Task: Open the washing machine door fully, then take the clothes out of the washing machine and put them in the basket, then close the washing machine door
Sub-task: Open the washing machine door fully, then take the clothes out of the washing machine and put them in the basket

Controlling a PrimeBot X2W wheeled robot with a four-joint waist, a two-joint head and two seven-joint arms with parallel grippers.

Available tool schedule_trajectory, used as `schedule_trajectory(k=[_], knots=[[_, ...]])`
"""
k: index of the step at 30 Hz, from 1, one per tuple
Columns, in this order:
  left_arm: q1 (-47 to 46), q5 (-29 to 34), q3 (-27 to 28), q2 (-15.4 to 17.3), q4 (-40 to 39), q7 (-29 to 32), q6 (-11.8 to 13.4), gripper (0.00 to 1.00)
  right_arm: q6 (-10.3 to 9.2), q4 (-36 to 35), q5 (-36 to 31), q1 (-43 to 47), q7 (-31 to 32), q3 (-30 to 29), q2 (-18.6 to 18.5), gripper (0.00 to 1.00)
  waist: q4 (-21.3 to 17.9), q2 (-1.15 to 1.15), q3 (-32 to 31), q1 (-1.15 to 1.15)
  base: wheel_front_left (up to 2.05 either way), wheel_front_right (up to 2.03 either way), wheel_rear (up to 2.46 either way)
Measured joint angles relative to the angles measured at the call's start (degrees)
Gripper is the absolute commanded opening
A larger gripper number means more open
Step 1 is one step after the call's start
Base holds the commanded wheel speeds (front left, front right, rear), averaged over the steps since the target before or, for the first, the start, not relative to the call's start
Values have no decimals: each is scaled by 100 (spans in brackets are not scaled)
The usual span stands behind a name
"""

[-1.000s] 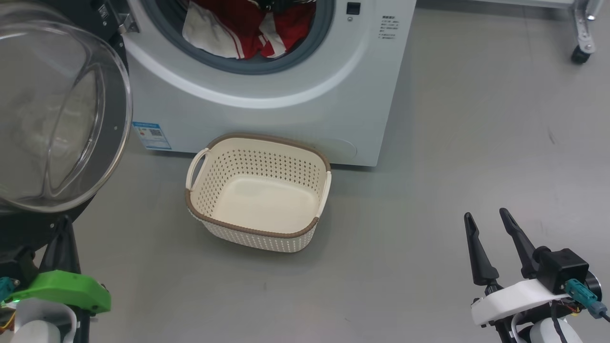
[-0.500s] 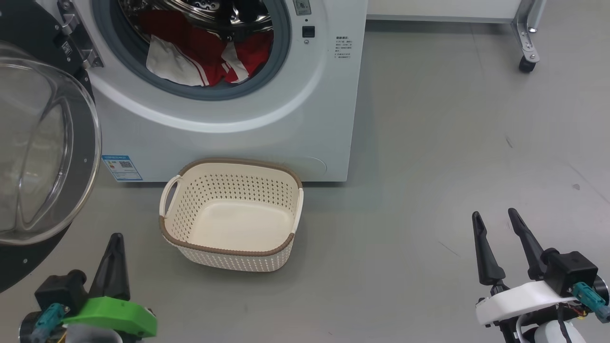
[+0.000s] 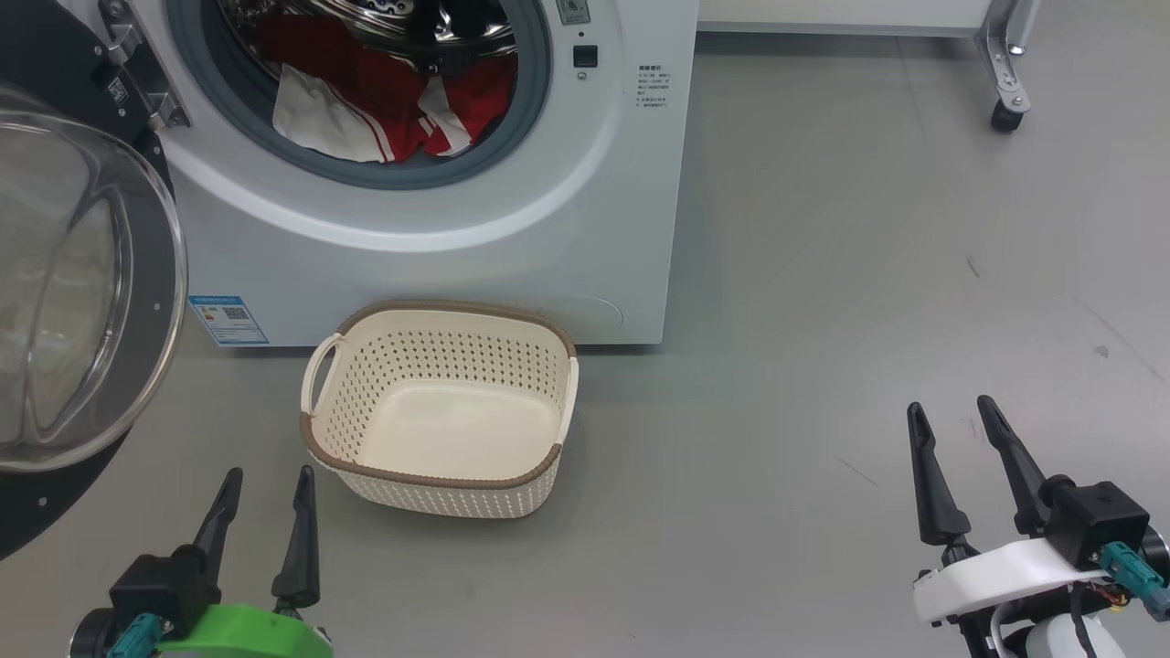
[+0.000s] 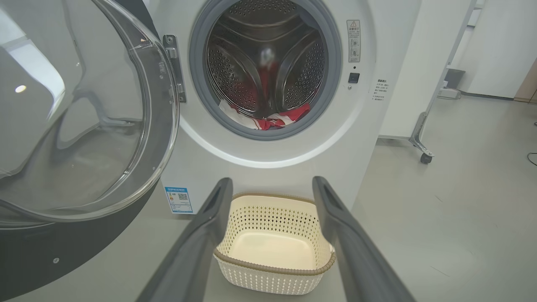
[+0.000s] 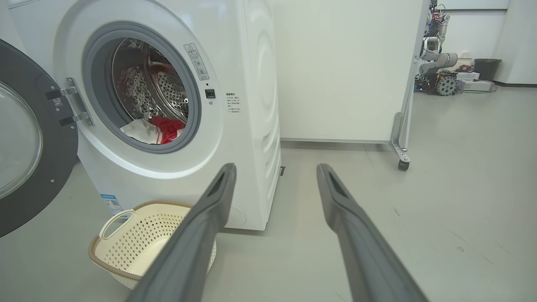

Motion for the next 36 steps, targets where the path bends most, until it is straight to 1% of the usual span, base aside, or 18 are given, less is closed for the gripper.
schedule_trajectory(k=[5,36], knots=[[37,86,-42,1,-94,0,-3,100,1,-13,0,1,0,-1,13,100,13,0,-1,0,0,0,0],[269,64,90,-38,-587,-2,-48,100,54,-29,-52,14,0,0,70,100,-1,0,27,0,0,0,0]])
